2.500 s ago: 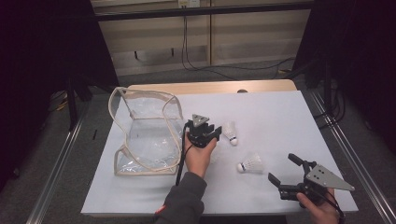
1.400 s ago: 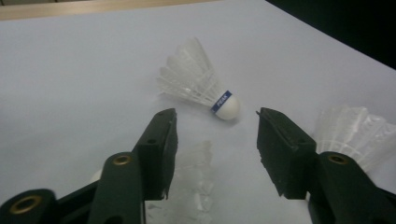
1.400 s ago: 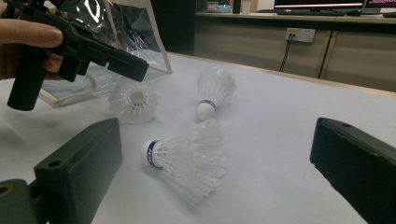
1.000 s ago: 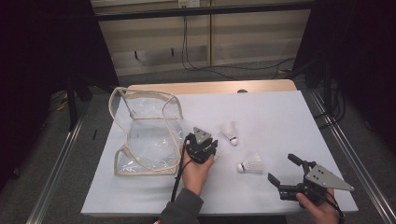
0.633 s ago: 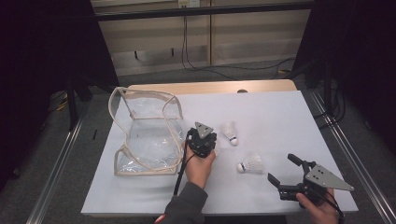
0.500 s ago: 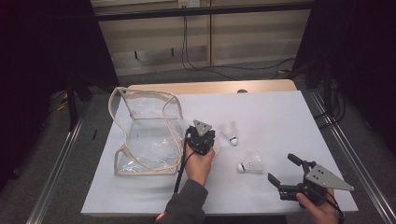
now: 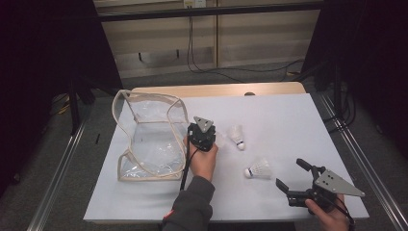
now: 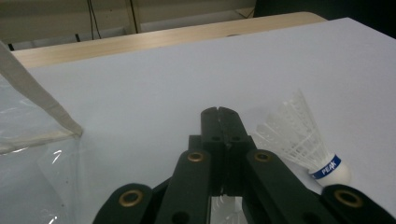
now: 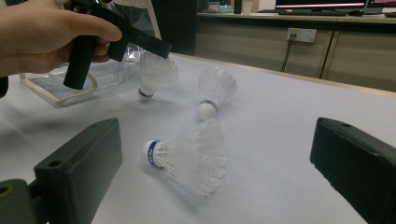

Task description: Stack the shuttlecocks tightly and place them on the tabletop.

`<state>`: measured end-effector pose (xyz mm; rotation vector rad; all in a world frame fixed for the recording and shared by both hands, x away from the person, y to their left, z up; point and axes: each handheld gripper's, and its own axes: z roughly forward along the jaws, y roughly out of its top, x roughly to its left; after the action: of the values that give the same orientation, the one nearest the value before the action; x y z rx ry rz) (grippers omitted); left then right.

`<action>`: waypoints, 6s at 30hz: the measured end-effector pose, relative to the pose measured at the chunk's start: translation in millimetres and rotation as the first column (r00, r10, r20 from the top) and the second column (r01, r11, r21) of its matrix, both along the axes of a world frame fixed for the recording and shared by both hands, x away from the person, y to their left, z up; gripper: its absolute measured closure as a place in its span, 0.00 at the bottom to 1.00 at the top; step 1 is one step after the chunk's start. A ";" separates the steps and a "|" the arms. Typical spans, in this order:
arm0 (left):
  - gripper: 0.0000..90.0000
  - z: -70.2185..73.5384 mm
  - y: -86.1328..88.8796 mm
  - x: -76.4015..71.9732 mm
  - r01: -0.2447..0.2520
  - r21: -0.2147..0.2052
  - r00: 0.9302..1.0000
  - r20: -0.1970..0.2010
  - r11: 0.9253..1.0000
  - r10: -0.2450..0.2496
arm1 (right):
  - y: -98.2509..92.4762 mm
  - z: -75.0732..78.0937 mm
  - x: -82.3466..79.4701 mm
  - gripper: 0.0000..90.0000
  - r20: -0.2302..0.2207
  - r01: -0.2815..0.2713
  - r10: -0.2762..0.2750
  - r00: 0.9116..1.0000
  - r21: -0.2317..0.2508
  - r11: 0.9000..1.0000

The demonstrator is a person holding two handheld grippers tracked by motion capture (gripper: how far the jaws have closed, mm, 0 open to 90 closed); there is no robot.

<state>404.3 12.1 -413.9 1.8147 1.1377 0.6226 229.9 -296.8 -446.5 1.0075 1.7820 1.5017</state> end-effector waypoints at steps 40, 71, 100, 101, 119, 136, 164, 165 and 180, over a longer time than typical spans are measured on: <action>1.00 -3.6 10.9 9.6 -0.129 0.093 0.991 0.055 0.987 0.125 | -0.1 -0.4 0.4 0.02 0.004 -0.011 0.011 1.000 -0.008 1.000; 0.67 -15.5 -5.8 15.4 -0.063 -0.077 0.996 -0.064 0.995 0.058 | 0.6 -0.5 0.1 0.02 -0.001 -0.013 0.013 1.000 -0.006 1.000; 0.61 -15.3 -10.9 10.4 0.032 -0.065 0.991 -0.132 0.997 -0.040 | 1.4 -0.7 0.0 0.02 -0.004 -0.019 0.019 1.000 -0.004 1.000; 0.62 -14.6 -10.4 10.0 0.027 -0.064 0.991 -0.128 0.998 -0.035 | 1.4 -0.7 0.1 0.02 -0.005 -0.019 0.019 1.000 -0.004 1.000; 0.76 -8.1 -12.7 21.7 0.003 -0.061 0.994 -0.107 0.998 -0.009 | 1.3 -1.1 0.4 0.02 -0.009 -0.024 0.024 1.000 -0.005 1.000; 0.79 -12.4 -15.5 23.2 0.015 -0.051 0.992 -0.122 0.999 -0.021 | 2.4 -1.8 0.7 0.02 -0.010 -0.034 0.034 0.999 -0.015 0.999; 0.99 -7.0 -22.5 28.0 0.014 -0.050 0.995 -0.101 0.999 -0.019 | 2.6 -1.8 0.5 0.02 -0.011 -0.033 0.033 0.999 -0.014 0.999; 0.99 -6.7 -23.3 27.8 0.012 -0.045 0.995 -0.103 0.999 -0.017 | 2.7 -1.8 0.5 0.02 -0.011 -0.034 0.034 0.999 -0.013 0.999; 0.83 -10.2 -27.4 27.6 0.018 -0.033 0.996 -0.091 0.999 -0.021 | 3.4 -1.9 0.4 0.02 -0.016 -0.037 0.037 0.999 -0.011 0.999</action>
<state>431.9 -15.3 -424.1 1.8404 1.1821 0.5115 230.3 -293.4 -448.4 0.9891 1.8275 1.5084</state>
